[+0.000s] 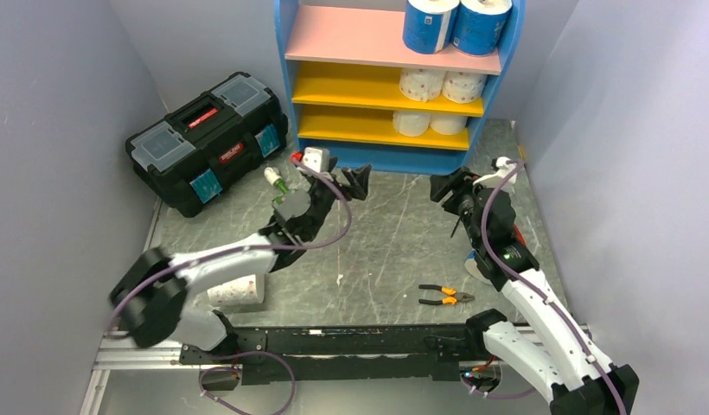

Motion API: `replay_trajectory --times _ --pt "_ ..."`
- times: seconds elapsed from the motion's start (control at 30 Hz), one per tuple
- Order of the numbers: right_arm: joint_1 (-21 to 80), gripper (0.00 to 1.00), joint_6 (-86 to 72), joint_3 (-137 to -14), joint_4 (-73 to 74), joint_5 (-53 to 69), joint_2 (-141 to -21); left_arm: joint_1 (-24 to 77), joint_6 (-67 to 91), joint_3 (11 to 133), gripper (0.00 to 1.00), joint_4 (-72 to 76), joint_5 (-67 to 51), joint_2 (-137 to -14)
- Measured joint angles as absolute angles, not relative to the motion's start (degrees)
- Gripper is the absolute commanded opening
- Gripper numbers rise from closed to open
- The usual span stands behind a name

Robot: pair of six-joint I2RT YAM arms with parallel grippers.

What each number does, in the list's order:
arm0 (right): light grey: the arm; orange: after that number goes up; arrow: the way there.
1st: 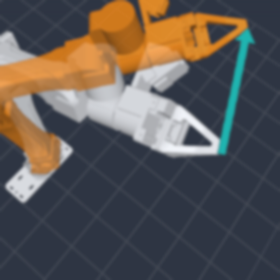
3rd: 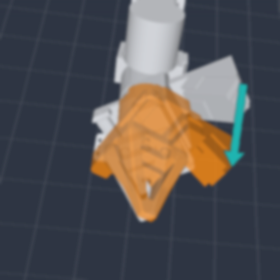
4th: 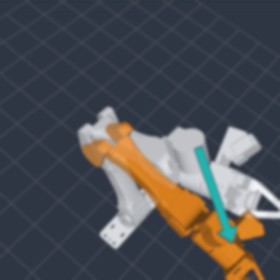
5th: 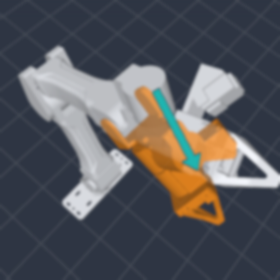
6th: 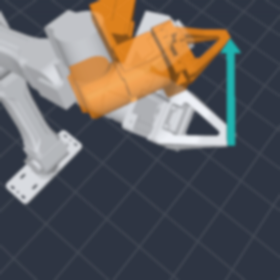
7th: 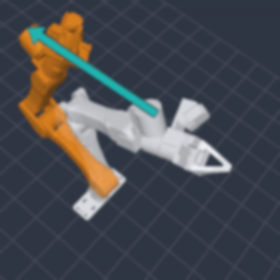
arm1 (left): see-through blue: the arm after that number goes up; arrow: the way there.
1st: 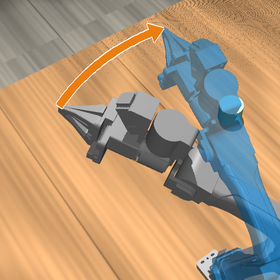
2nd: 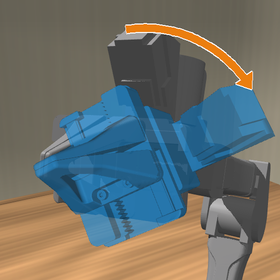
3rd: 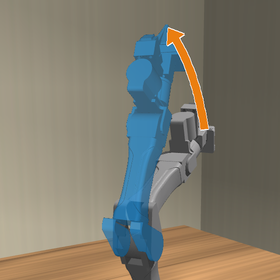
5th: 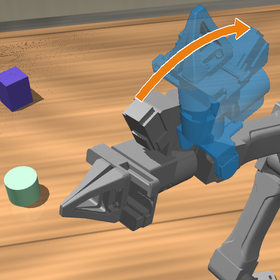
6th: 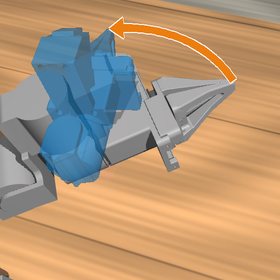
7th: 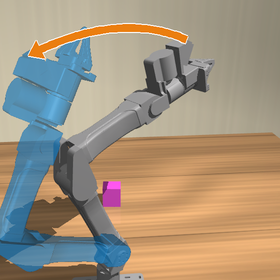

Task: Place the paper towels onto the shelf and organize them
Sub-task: Place the paper towel on the shelf.

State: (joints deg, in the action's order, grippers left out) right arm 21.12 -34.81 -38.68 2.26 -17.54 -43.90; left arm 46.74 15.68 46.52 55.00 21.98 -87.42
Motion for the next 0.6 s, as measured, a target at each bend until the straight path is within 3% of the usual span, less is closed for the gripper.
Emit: replay_trajectory --times 0.23,0.47,0.57,0.6 --pt "22.4 0.64 -32.1 -38.9 4.6 -0.1 -48.7 50.2 24.4 48.9 0.99 9.5 32.4 -59.9" --pt "41.5 0.69 -31.5 -38.3 0.9 11.6 -62.3 49.9 39.1 45.7 0.99 -27.7 41.1 -36.6" --pt "45.2 0.76 -34.9 -38.4 -4.6 17.0 -70.5 49.7 44.6 43.7 0.99 -38.2 44.1 -28.3" --pt "45.7 0.86 -36.9 -38.4 -7.5 19.0 -73.3 49.7 46.3 43.3 1.00 -40.9 45.1 -26.7"
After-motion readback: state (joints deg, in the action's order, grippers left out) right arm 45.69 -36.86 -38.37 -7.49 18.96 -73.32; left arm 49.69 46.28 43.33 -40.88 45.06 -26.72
